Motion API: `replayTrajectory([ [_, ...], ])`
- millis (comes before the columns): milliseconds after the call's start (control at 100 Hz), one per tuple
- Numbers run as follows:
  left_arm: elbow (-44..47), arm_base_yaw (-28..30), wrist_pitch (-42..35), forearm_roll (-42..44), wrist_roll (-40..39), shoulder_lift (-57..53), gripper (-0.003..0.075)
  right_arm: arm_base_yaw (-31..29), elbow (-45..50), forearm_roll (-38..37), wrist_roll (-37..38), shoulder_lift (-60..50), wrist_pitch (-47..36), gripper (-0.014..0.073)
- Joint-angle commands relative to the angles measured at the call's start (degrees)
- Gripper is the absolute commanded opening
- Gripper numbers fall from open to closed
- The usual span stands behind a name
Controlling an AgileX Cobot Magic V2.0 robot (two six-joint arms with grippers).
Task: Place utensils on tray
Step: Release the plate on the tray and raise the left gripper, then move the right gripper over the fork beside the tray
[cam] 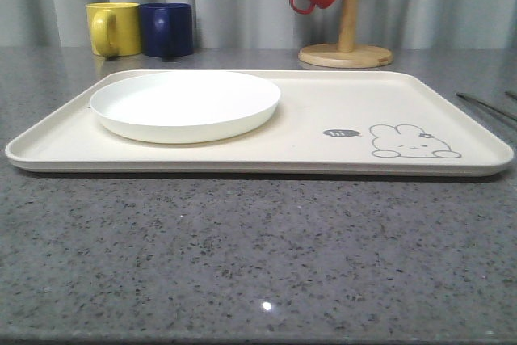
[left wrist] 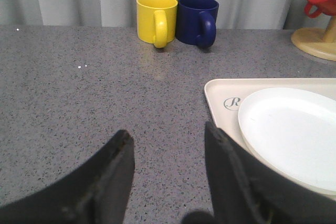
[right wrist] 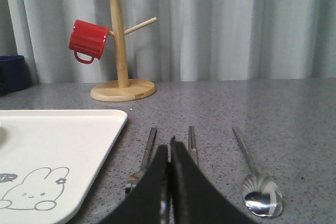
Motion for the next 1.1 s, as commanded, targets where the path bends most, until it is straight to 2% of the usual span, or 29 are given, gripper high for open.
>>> replayTrajectory([
  [0, 0.30, 0.23, -5.11, -0.49, 0.23, -3.28, 0.0286, -0.27, -0.99, -0.12, -0.64, -1.22, -4.65, -0.0069],
  [100, 1.14, 0.23, -5.16, -0.39, 0.23, -6.04, 0.0176, -0.27, -0.99, -0.12, -0.64, -1.22, -4.65, -0.0069],
  [230, 1.51, 0.23, -5.16, -0.03, 0.23, -7.44, -0.0016, -0.27, -0.99, -0.12, -0.64, -1.22, -4.65, -0.0069],
  [480, 1.51, 0.23, -5.16, 0.14, 0.23, -7.44, -0.0018, -0.27, -0.99, -0.12, -0.64, -1.22, -4.72, -0.0069],
  [630, 1.51, 0.23, -5.16, 0.14, 0.23, -7.44, -0.0018, -0.27, -1.10, -0.12, -0.64, -1.22, -9.05, -0.0069],
  [720, 1.51, 0.23, -5.16, 0.14, 0.23, -7.44, -0.0018, -0.27, -2.45, -0.12, -0.64, -1.22, -8.22, -0.0069],
  [860, 1.51, 0.23, -5.16, 0.14, 0.23, -7.44, -0.0018, -0.27, -8.70, 0.07, -0.64, -0.19, -0.41, -0.0069],
  [1090, 1.51, 0.23, -5.16, 0.14, 0.23, -7.44, -0.0018, -0.27, -25.35, 0.40, -0.64, 10.92, 20.45, -0.0069],
])
